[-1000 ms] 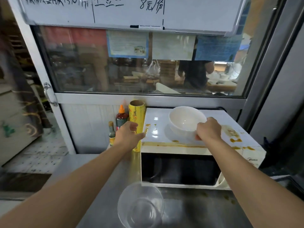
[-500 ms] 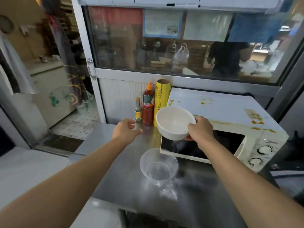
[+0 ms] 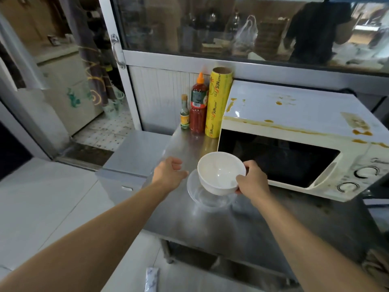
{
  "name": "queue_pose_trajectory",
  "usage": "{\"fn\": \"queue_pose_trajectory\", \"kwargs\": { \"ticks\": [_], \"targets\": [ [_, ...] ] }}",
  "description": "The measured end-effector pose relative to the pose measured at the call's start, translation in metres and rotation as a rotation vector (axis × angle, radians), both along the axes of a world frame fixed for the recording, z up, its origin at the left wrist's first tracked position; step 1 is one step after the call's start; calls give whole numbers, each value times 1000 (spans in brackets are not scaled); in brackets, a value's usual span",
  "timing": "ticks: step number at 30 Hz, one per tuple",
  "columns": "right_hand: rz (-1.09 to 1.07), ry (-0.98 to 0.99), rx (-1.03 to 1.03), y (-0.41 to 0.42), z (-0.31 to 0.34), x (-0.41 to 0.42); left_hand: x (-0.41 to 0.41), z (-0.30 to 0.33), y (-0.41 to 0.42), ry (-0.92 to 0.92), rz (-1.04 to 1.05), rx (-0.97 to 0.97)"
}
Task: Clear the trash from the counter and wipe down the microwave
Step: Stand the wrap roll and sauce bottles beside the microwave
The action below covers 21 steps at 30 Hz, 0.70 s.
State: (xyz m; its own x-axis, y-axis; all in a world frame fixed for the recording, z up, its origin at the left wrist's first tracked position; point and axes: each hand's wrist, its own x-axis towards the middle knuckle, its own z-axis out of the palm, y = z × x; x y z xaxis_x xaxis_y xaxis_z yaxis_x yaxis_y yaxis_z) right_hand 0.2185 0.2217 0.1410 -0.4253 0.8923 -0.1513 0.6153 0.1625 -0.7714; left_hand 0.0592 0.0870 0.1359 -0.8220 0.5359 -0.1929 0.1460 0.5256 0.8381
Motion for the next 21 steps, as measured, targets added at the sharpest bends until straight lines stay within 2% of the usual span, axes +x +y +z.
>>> {"fn": "queue_pose_trajectory", "kwargs": {
  "ticks": [10, 21],
  "targets": [
    [-2, -242, 103, 7, -60, -30, -23, -52, 18, -68, -65, -101],
    [18, -403, 156, 9, -85, -43, -35, -79, 33, -66, -178, -211]
  ]
}}
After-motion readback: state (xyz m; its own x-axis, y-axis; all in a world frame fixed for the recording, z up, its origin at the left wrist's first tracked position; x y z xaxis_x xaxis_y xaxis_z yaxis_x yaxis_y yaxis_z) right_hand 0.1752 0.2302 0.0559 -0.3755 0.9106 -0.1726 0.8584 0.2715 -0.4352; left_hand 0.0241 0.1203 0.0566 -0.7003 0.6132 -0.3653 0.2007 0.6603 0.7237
